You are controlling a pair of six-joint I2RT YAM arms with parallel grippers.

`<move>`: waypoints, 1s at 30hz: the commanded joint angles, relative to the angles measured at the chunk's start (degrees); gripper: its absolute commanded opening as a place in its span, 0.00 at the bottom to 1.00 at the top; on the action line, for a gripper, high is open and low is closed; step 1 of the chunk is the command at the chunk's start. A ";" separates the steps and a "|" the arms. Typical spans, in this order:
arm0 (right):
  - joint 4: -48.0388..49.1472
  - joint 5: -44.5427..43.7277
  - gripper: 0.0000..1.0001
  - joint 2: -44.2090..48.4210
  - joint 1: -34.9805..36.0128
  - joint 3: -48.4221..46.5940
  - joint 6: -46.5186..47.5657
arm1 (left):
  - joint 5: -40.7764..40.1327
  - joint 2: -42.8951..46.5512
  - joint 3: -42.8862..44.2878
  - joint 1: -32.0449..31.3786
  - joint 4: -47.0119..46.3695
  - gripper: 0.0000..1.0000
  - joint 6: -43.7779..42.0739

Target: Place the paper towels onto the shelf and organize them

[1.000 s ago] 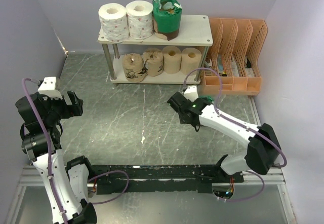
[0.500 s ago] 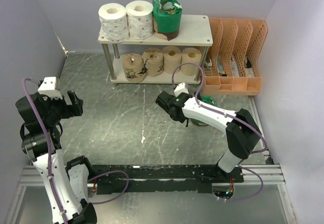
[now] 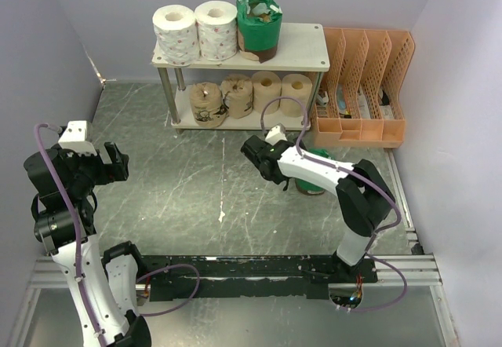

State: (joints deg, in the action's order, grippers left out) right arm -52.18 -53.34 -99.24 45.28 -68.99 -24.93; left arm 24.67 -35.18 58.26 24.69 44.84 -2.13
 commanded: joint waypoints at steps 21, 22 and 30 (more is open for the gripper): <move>7.84 4.11 0.00 -0.43 -5.44 7.29 3.04 | 0.70 0.11 -0.16 0.65 -1.43 0.98 -0.42; 7.99 4.27 0.00 -0.09 -5.44 7.56 2.93 | 0.63 0.06 -0.16 0.67 -1.48 0.98 -0.42; 2.25 1.73 0.00 3.67 -5.07 4.41 -0.53 | 0.73 -0.14 -0.16 0.65 -1.43 0.98 -0.42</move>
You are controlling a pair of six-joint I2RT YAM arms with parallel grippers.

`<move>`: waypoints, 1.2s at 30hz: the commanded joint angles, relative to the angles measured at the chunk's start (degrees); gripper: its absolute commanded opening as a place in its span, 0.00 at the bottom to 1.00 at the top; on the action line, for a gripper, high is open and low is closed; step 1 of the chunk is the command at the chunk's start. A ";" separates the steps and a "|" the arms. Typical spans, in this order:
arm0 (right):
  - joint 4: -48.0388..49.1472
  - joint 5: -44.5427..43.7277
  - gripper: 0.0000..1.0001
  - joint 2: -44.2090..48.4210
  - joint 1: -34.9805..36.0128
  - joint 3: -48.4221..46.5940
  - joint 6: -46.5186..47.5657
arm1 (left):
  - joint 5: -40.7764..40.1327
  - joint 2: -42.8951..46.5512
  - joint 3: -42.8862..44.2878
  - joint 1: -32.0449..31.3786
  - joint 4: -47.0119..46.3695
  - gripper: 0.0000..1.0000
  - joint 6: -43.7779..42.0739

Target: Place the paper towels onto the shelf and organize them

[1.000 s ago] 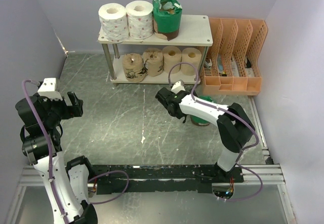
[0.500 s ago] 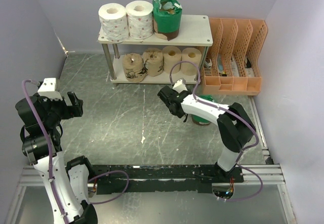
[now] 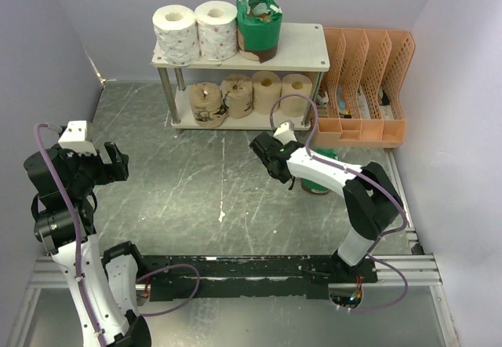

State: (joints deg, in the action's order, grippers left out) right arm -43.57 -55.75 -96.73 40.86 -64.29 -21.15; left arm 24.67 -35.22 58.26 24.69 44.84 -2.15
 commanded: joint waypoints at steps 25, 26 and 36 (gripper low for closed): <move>-34.14 -9.76 0.00 0.34 5.13 -51.55 3.63 | 0.55 0.78 -0.16 0.73 -1.54 0.98 -0.31; -33.97 -9.89 0.00 0.46 5.36 -52.80 3.89 | 0.58 0.69 -0.16 0.74 -1.51 0.98 -0.37; -20.99 -7.93 0.00 3.11 5.52 -62.17 19.12 | 0.61 0.25 -0.15 0.78 -1.47 0.98 -0.40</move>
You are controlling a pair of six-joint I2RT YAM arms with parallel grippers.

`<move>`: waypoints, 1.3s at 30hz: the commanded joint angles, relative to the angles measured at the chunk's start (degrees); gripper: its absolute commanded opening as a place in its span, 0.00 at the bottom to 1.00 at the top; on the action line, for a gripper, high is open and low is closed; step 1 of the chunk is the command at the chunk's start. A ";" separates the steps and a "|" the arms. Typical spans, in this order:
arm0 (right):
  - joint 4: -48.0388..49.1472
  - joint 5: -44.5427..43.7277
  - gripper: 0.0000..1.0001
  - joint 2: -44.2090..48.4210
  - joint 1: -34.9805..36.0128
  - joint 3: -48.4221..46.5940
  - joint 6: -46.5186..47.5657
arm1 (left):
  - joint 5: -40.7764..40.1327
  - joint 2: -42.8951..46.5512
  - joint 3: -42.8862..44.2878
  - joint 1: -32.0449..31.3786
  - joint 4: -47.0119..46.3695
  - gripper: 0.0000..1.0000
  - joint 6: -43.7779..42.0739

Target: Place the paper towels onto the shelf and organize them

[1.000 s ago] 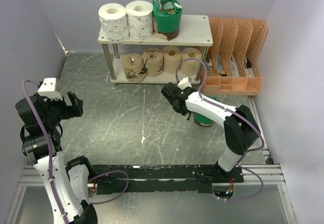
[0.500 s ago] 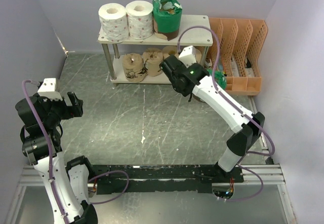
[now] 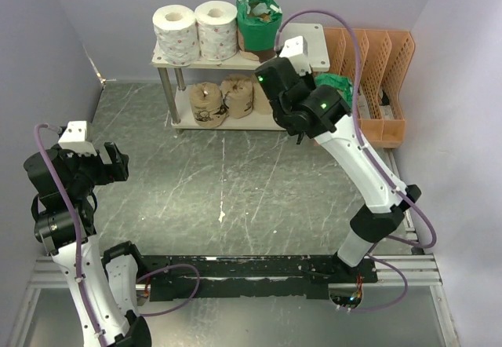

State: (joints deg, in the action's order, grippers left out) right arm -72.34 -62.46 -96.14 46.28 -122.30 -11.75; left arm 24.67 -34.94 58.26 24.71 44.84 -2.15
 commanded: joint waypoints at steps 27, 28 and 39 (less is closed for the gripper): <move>66.19 21.93 0.00 8.64 -3.58 11.58 66.87 | -0.32 0.55 -0.17 0.69 -1.46 0.98 -0.04; 66.62 23.04 0.00 8.65 -3.88 12.21 67.74 | -0.36 0.66 -0.16 0.71 -1.50 0.98 -0.03; 67.84 33.20 0.00 4.46 -11.53 12.68 66.22 | -0.97 1.57 -0.11 0.74 -1.47 0.98 0.22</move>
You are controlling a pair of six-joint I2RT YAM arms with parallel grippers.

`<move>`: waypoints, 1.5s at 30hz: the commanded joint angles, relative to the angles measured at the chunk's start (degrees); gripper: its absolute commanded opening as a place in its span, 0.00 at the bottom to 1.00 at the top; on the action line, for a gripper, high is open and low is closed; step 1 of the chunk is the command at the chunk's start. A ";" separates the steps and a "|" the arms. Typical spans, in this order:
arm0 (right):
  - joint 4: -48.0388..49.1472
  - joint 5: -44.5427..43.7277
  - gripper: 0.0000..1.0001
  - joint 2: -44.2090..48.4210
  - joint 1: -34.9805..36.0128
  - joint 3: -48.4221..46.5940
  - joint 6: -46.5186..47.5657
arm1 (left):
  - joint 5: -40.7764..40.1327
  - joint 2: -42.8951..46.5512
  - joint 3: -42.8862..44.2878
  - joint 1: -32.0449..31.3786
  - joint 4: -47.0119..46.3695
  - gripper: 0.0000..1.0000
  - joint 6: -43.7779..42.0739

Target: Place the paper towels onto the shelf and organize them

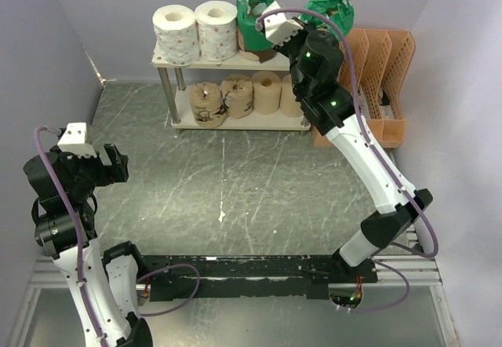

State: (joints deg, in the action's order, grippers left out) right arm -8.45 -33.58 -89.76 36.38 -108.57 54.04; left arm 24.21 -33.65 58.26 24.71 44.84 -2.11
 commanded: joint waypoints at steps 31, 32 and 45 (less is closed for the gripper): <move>51.61 -39.24 1.00 8.90 26.35 22.26 8.73 | -0.92 -0.14 -0.16 0.70 -1.50 0.98 0.36; 35.19 -42.14 1.00 10.71 26.38 23.55 -6.97 | -1.06 -0.06 -0.16 0.69 -1.51 0.98 0.35; -45.70 -31.57 1.00 22.95 27.61 40.29 -115.63 | -3.06 -0.77 -0.16 0.74 -1.57 0.98 0.96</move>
State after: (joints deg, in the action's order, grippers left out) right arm -38.13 -63.70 -70.30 63.86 -72.82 -38.09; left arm 22.61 -34.61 58.26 24.71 44.84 -2.04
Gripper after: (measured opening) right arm 1.000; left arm 0.984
